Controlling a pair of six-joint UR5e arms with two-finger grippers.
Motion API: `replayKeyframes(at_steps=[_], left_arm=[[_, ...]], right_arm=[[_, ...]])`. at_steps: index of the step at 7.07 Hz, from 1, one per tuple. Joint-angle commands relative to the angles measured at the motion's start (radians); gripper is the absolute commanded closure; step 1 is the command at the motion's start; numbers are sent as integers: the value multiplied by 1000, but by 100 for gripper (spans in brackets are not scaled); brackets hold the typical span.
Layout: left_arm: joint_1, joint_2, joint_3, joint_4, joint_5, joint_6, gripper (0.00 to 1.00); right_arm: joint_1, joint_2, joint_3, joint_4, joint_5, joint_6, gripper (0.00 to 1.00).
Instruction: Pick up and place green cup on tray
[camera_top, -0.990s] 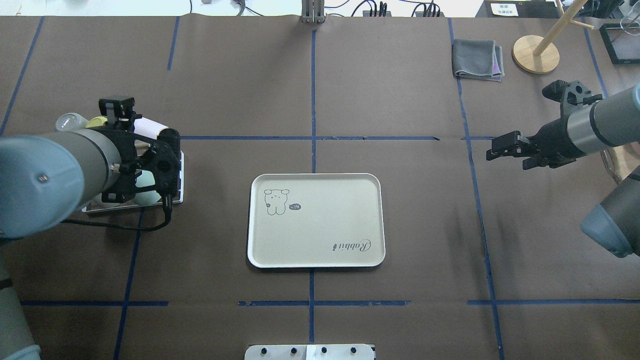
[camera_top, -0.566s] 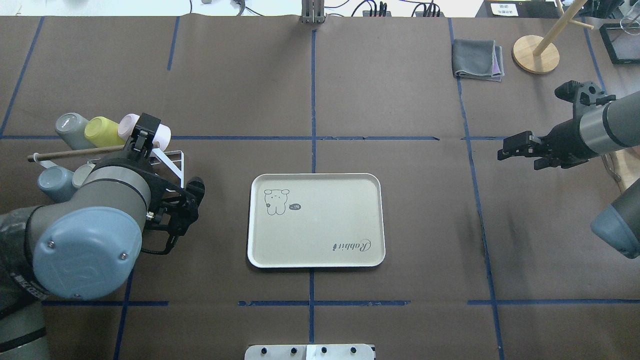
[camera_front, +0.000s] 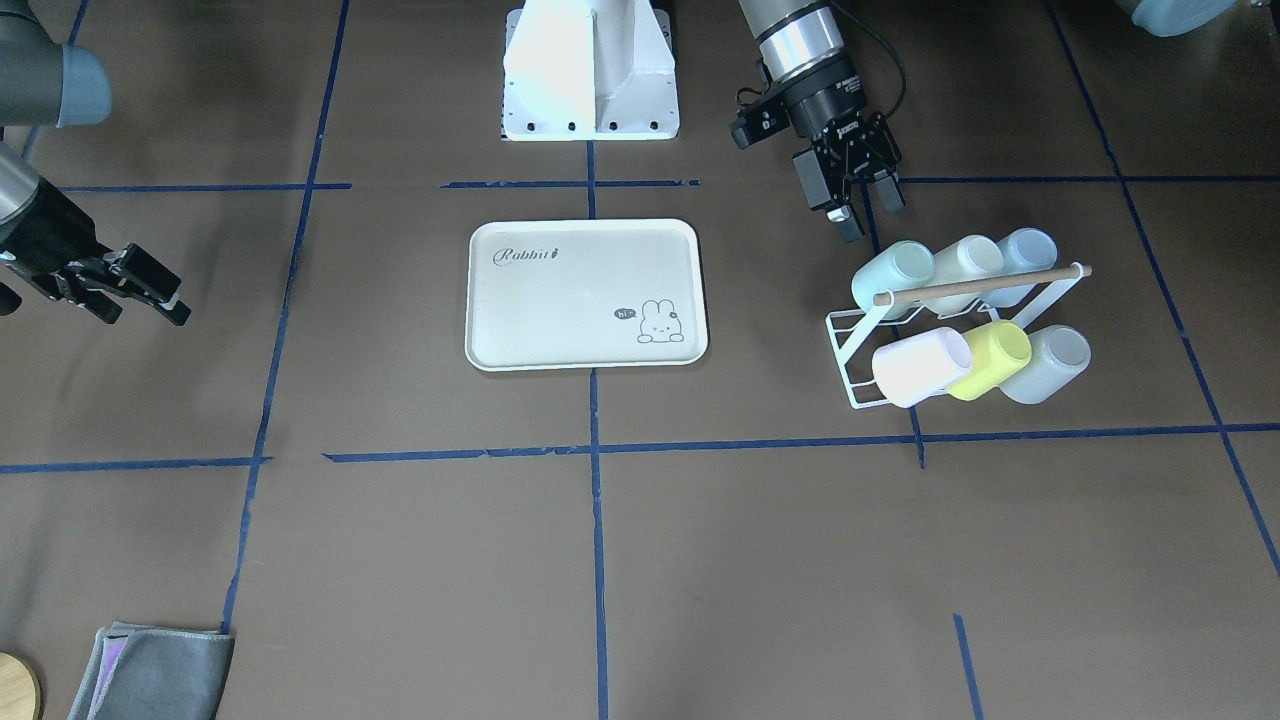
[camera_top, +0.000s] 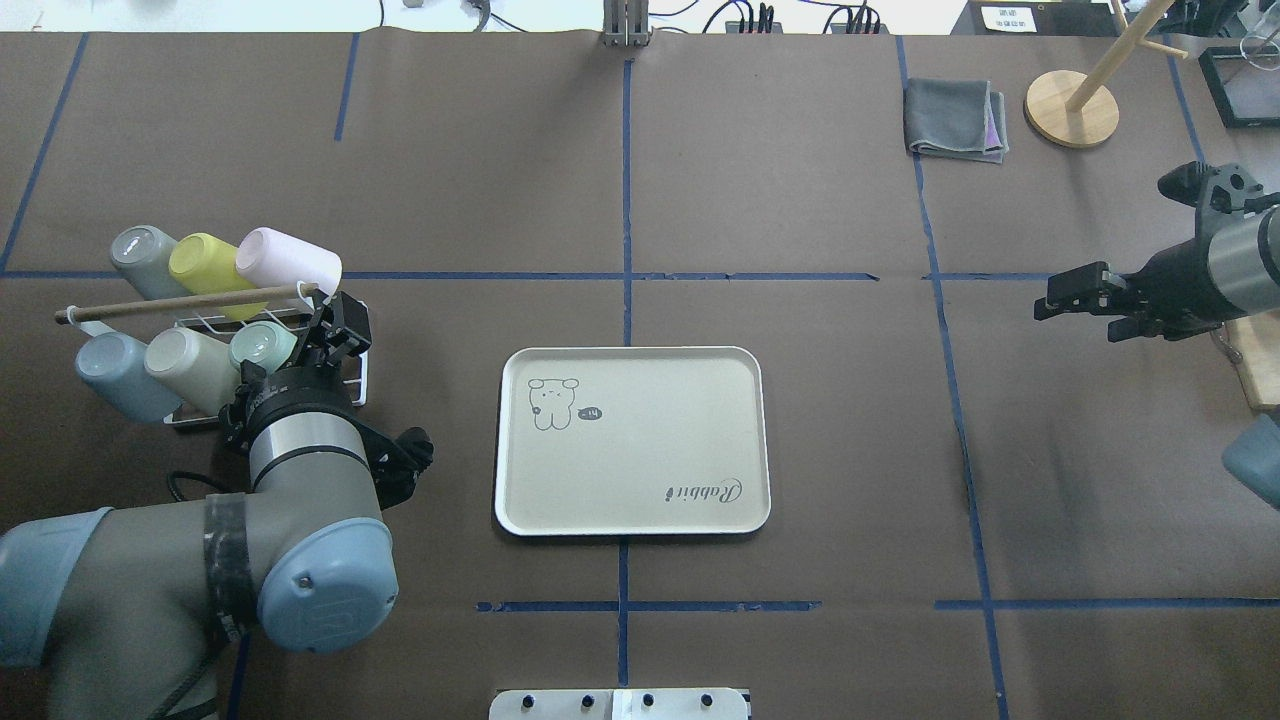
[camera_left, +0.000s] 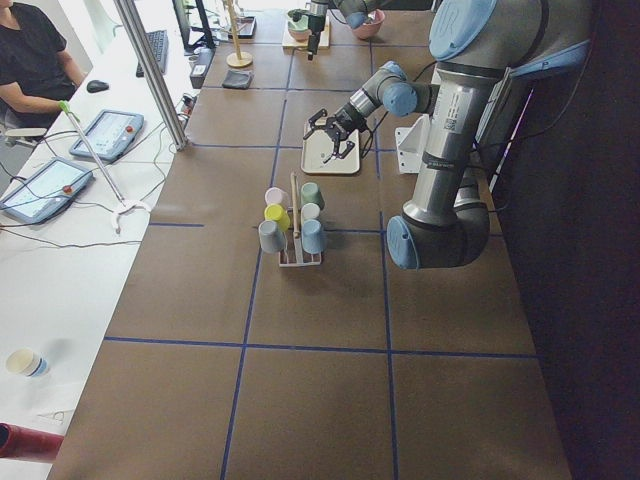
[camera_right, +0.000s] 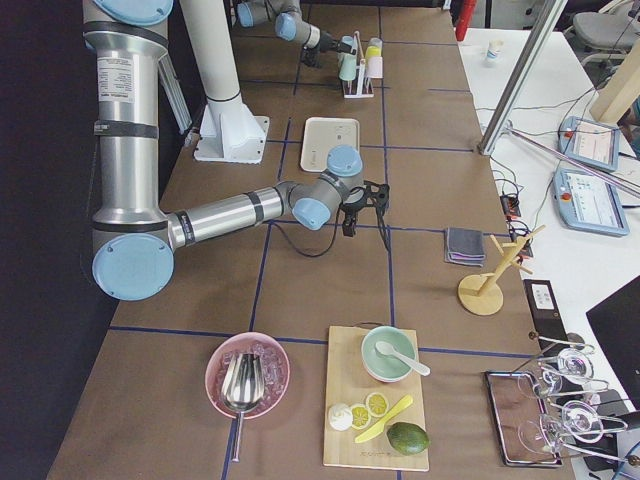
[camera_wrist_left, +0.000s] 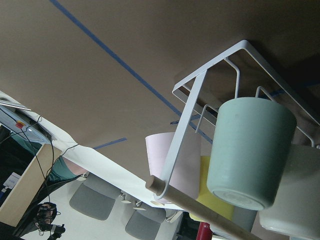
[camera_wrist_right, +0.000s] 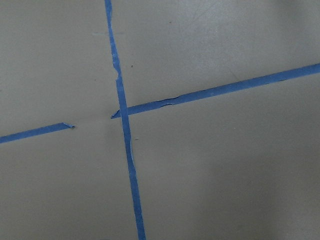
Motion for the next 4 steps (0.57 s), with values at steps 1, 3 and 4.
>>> replayKeyframes(at_steps=[1, 3, 4], left_arm=[[33, 3, 58, 65, 67, 7, 0], [73, 1, 125, 116, 72, 16, 0], [72, 0, 147, 116, 73, 13, 0]], right_arm=[[2, -11, 6, 0, -1, 0, 0], [5, -14, 15, 0, 0, 0, 0], [5, -17, 25, 0, 0, 1, 0]])
